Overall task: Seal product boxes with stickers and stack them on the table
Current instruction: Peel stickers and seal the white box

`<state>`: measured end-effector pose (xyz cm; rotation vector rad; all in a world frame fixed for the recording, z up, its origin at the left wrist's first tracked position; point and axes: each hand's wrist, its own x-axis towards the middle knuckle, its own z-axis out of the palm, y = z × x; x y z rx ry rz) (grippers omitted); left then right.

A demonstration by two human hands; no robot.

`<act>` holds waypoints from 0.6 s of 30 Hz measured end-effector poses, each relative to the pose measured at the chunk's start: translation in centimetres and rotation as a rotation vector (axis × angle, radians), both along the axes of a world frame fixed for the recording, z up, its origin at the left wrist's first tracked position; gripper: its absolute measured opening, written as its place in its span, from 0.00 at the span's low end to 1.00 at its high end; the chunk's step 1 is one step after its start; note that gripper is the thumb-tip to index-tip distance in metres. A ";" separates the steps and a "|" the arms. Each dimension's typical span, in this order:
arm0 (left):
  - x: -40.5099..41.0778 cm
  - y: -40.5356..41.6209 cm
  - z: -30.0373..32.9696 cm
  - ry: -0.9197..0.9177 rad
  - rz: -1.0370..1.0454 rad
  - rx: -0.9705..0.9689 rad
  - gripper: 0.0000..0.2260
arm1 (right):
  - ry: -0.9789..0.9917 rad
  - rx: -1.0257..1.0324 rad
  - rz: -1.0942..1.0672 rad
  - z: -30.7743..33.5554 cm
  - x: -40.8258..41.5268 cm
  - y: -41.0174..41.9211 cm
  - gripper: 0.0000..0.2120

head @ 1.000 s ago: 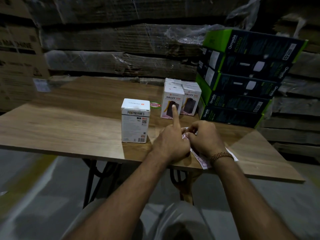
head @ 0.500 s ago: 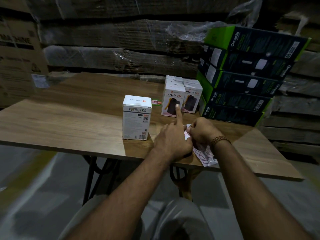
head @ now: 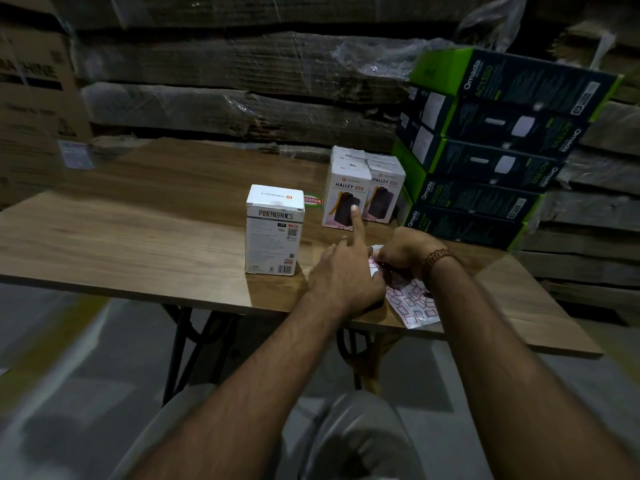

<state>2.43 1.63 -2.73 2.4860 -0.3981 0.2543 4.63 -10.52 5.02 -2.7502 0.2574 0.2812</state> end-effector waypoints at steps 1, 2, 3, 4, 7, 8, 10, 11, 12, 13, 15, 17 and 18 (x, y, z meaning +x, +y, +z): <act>0.0 0.0 0.0 -0.005 0.003 -0.001 0.58 | 0.004 0.014 -0.004 0.0 -0.1 0.0 0.13; 0.0 0.0 -0.1 -0.010 0.005 -0.002 0.57 | 0.008 0.024 -0.005 0.0 0.0 0.0 0.13; 0.0 0.0 0.0 -0.012 0.006 -0.005 0.57 | 0.009 0.034 -0.004 0.0 0.0 0.0 0.12; 0.0 0.0 0.0 -0.011 0.006 -0.011 0.57 | 0.012 0.048 -0.006 0.0 -0.1 -0.1 0.12; 0.0 0.0 0.0 -0.010 0.008 -0.018 0.57 | 0.015 0.094 -0.019 -0.2 -0.1 -0.3 0.12; 0.0 0.0 0.0 -0.011 0.008 -0.018 0.57 | 0.017 0.106 -0.027 -0.2 -0.2 -0.4 0.12; 0.0 0.0 0.0 -0.018 0.010 -0.015 0.57 | 0.020 0.124 -0.042 -0.3 -0.2 -0.5 0.12; 0.0 0.0 -0.1 -0.022 0.012 -0.011 0.57 | 0.020 0.132 -0.045 -0.3 -0.2 -0.5 0.12; 0.1 0.0 -0.1 -0.020 0.015 -0.009 0.57 | 0.022 0.139 -0.049 -0.4 -0.1 -0.6 0.13; 0.1 0.0 -0.1 -0.014 0.017 -0.010 0.58 | 0.024 0.146 -0.055 -0.4 -0.1 -0.6 0.13; 0.2 0.0 -0.1 -0.007 0.018 -0.010 0.58 | 0.023 0.154 -0.058 -0.5 -0.1 -0.7 0.13; 0.2 0.0 -0.2 -0.031 0.008 -0.017 0.57 | 0.013 0.157 -0.046 -0.7 -0.1 -0.8 0.13; 0.2 0.0 -0.2 -0.044 0.005 -0.022 0.56 | 0.007 0.152 -0.038 -0.8 -0.1 -0.9 0.14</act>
